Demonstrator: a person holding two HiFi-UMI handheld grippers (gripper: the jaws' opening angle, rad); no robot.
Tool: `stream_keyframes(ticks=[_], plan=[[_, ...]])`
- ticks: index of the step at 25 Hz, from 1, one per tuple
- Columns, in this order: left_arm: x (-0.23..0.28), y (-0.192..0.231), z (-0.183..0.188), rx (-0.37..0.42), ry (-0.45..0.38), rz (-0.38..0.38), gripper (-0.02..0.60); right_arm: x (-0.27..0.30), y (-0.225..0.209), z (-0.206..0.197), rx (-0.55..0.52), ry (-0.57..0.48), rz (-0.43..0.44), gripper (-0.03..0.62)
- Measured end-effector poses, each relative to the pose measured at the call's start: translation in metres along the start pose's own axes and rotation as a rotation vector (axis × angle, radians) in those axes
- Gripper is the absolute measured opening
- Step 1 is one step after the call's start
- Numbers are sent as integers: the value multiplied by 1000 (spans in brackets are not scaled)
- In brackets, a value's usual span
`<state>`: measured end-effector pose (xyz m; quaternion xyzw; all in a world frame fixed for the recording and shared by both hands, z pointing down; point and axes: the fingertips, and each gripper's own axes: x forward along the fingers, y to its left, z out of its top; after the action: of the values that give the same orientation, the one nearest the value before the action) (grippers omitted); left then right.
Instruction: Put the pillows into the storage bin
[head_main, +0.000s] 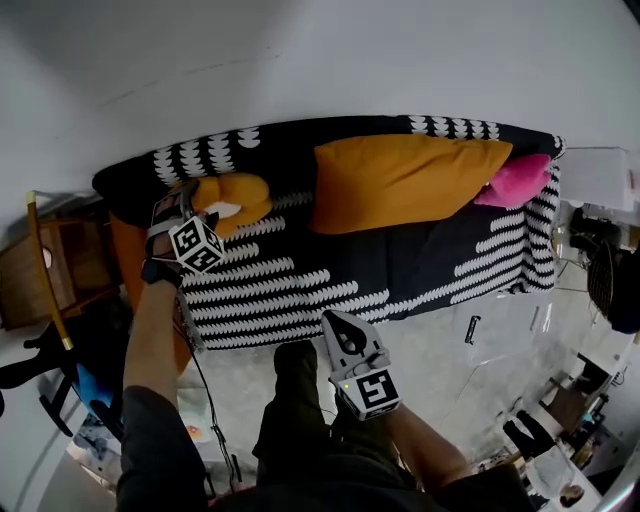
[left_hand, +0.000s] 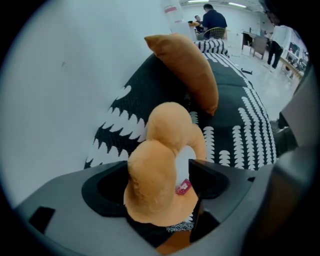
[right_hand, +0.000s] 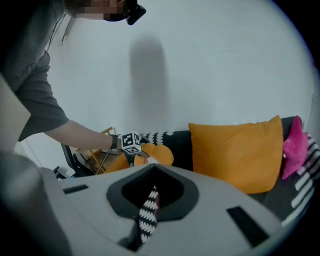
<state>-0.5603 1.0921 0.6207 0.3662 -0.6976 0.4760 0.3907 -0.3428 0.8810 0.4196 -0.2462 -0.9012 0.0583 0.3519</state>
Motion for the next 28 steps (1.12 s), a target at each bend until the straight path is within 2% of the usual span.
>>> stream_keyframes(ticks=[6, 9, 12, 15, 21, 25, 28], plan=[[26, 4, -12, 45, 32, -32, 379, 50, 7, 5, -79, -16, 69, -2], [33, 9, -14, 69, 43, -8, 373, 72, 7, 9, -88, -32, 81, 0], [36, 13, -13, 61, 12, 41, 370, 84, 6, 7, -85, -37, 91, -2], [37, 18, -14, 84, 3, 81, 276, 90, 6, -3, -92, -16, 99, -2], [39, -13, -20, 90, 24, 5, 115, 95, 4, -20, -69, 5, 85, -1], [17, -26, -22, 34, 3, -4, 78, 89, 7, -17, -85, 10, 85, -1], [-5, -32, -24, -13, -14, -10, 78, 83, 11, -12, -91, 5, 75, -2]])
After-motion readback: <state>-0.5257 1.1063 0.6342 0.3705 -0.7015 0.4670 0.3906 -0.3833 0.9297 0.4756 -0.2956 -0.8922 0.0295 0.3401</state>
